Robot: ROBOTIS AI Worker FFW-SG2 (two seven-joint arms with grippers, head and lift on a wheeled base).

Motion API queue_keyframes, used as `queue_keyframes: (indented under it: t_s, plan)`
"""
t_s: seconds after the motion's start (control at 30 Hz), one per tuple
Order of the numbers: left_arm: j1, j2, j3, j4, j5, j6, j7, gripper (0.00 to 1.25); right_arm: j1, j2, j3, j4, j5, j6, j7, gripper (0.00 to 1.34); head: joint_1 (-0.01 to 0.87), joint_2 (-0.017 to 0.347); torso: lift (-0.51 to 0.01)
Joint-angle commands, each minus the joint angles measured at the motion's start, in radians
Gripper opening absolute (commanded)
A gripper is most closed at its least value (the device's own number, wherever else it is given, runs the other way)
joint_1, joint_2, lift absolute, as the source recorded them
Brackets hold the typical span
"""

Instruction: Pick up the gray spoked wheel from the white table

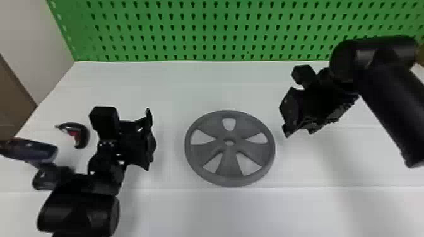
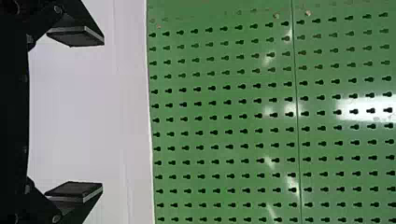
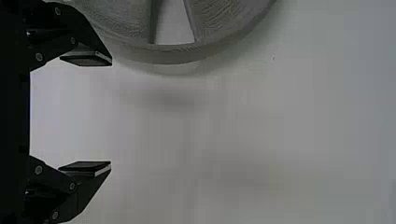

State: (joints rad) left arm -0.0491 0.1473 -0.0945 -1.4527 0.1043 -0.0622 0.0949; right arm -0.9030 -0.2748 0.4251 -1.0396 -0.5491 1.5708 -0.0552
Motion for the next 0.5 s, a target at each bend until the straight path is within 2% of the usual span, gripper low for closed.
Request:
queue_keyframes:
  t_s: [0.0, 0.17, 0.37, 0.47]
  plan:
    - [0.000, 0.000, -0.001, 0.000, 0.000, 0.005, 0.002, 1.07, -0.010, 0.017, -0.012, 0.015, 0.025, 0.001, 0.000, 0.87, 0.770, 0.044, -0.098]
    - [0.000, 0.000, -0.002, 0.000, 0.003, 0.010, 0.005, 1.07, -0.027, 0.039, -0.014, 0.039, 0.049, 0.001, 0.000, 0.87, 0.770, 0.044, -0.098]
    - [-0.002, 0.000, -0.004, 0.000, 0.003, 0.016, 0.006, 1.07, -0.045, 0.077, -0.026, 0.073, 0.112, -0.005, -0.008, 0.87, 0.770, 0.044, -0.098]
    - [-0.002, 0.000, -0.004, 0.002, 0.002, 0.021, 0.006, 1.07, -0.050, 0.086, -0.015, 0.078, 0.129, -0.021, -0.023, 0.87, 0.770, 0.044, -0.098]
